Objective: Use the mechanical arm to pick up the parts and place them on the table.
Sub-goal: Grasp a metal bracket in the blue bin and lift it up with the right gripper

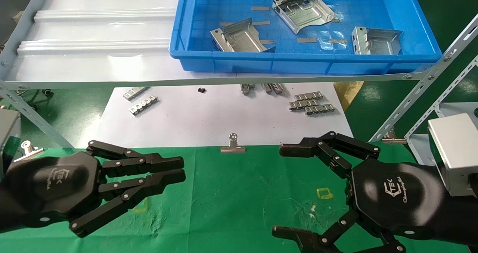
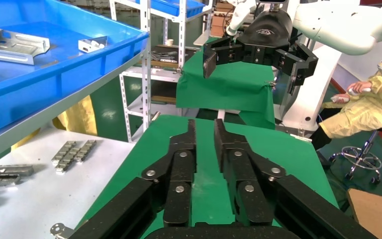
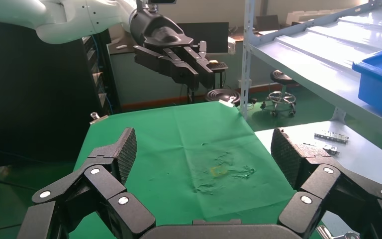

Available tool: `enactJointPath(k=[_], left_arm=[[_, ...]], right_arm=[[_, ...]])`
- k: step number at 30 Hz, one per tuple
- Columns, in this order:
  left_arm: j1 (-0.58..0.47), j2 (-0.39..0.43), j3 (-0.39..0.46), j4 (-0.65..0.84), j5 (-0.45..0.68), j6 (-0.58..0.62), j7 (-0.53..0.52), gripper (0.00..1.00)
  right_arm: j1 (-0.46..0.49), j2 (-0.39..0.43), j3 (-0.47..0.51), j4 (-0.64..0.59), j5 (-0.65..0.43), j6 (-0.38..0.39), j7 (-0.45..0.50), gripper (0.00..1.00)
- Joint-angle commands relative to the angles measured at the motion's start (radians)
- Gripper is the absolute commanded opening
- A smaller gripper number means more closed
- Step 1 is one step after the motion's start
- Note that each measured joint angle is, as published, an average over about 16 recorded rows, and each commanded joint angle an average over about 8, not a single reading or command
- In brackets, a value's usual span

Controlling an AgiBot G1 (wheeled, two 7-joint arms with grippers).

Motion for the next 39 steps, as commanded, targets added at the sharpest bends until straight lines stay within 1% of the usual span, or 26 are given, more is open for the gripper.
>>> enactJointPath(k=[1, 4, 7, 11, 14, 22, 28, 29, 30, 31, 36, 37, 38, 39], left_arm=[[0.000, 0.000, 0.000, 0.000, 0.000, 0.000, 0.000, 0.00], [0.000, 0.000, 0.000, 0.000, 0.000, 0.000, 0.000, 0.00], [0.000, 0.000, 0.000, 0.000, 0.000, 0.000, 0.000, 0.00], [0.000, 0.000, 0.000, 0.000, 0.000, 0.000, 0.000, 0.00], [0.000, 0.000, 0.000, 0.000, 0.000, 0.000, 0.000, 0.00], [0.000, 0.000, 0.000, 0.000, 0.000, 0.000, 0.000, 0.00], [0.000, 0.000, 0.000, 0.000, 0.000, 0.000, 0.000, 0.00], [0.000, 0.000, 0.000, 0.000, 0.000, 0.000, 0.000, 0.00], [0.000, 0.000, 0.000, 0.000, 0.000, 0.000, 0.000, 0.00], [0.000, 0.000, 0.000, 0.000, 0.000, 0.000, 0.000, 0.00], [0.000, 0.000, 0.000, 0.000, 0.000, 0.000, 0.000, 0.00], [0.000, 0.000, 0.000, 0.000, 0.000, 0.000, 0.000, 0.00], [0.000, 0.000, 0.000, 0.000, 0.000, 0.000, 0.000, 0.00], [0.000, 0.000, 0.000, 0.000, 0.000, 0.000, 0.000, 0.00]], right_arm=[[-0.003, 0.002, 0.000, 0.001, 0.002, -0.002, 0.000, 1.00], [0.013, -0.006, -0.001, 0.000, -0.007, 0.007, -0.001, 1.00], [0.057, -0.031, -0.006, -0.012, -0.031, 0.032, -0.002, 1.00], [0.158, -0.095, -0.022, -0.063, -0.093, 0.097, -0.006, 1.00], [0.244, -0.153, -0.041, -0.128, -0.160, 0.164, -0.014, 1.00], [0.436, -0.325, -0.100, -0.371, -0.353, 0.392, -0.055, 1.00], [0.572, -0.463, -0.155, -0.631, -0.478, 0.532, -0.101, 1.00], [0.594, -0.485, -0.165, -0.678, -0.497, 0.551, -0.112, 0.98], [0.616, -0.507, -0.174, -0.723, -0.514, 0.568, -0.124, 0.92], [0.636, -0.527, -0.182, -0.766, -0.529, 0.583, -0.135, 0.81], [0.732, -0.612, -0.214, -0.953, -0.585, 0.631, -0.180, 0.18], [0.749, -0.626, -0.219, -0.984, -0.593, 0.637, -0.184, 0.07], [0.766, -0.639, -0.224, -1.014, -0.602, 0.645, -0.187, 0.01], [0.781, -0.652, -0.229, -1.042, -0.610, 0.652, -0.188, 0.00]])
